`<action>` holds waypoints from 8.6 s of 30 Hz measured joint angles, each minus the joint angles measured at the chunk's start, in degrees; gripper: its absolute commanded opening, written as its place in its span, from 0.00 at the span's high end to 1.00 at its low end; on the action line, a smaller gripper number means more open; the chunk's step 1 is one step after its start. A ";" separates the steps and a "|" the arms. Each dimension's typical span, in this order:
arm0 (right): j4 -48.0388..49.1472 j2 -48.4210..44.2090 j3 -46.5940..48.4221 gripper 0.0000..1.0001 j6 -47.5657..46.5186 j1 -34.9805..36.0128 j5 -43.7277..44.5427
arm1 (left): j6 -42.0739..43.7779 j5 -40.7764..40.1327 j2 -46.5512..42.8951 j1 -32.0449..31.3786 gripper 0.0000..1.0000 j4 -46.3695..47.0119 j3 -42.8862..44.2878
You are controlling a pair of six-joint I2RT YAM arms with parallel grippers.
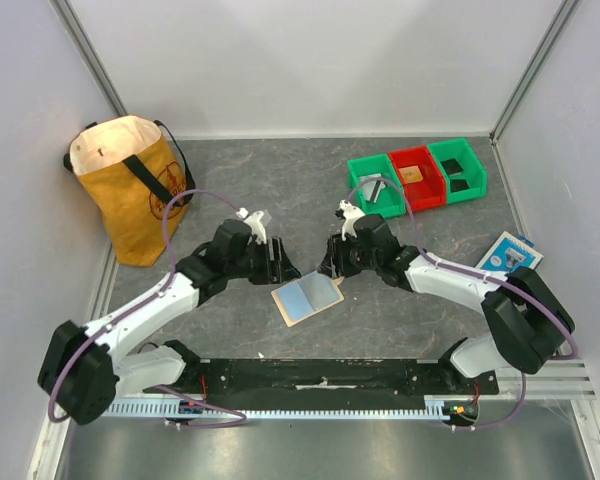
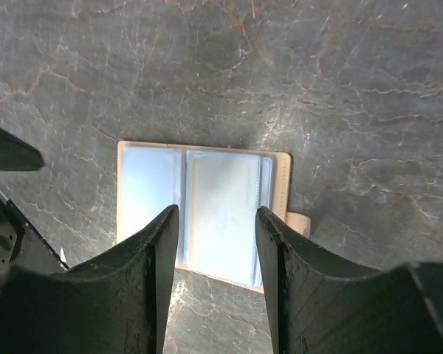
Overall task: Take the credit cards out of the card holder
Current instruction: Remove the credit card from the card holder.
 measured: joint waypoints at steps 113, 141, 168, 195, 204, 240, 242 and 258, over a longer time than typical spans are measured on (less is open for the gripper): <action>11.19 13.57 -1.95 0.93 0.46 3.85 -6.86 | -24.33 -6.40 10.88 -4.46 0.54 28.02 -20.37; 12.37 10.14 -5.62 0.92 3.74 3.87 -3.04 | -26.69 3.85 24.09 1.07 0.98 44.22 -20.13; 18.67 11.54 -7.54 0.92 6.67 1.38 -6.38 | -18.91 10.75 27.80 2.91 0.86 39.69 -14.64; 23.19 12.07 -9.57 0.93 8.61 1.22 -7.30 | -23.80 10.14 24.22 2.10 0.80 42.21 -19.17; 23.26 12.07 -9.57 0.92 8.61 1.22 -7.37 | -25.46 11.10 25.86 1.46 0.97 46.14 -20.35; 23.50 11.45 -9.81 0.92 9.09 -1.16 -17.35 | -22.12 12.17 21.46 2.54 0.98 37.13 -19.71; 24.06 11.47 -9.79 0.91 9.51 -1.14 -18.47 | -21.94 12.20 21.46 2.54 0.98 37.00 -19.67; 24.79 15.28 -9.79 0.92 10.93 -1.49 -19.98 | -21.44 12.15 21.46 2.54 0.98 36.00 -19.43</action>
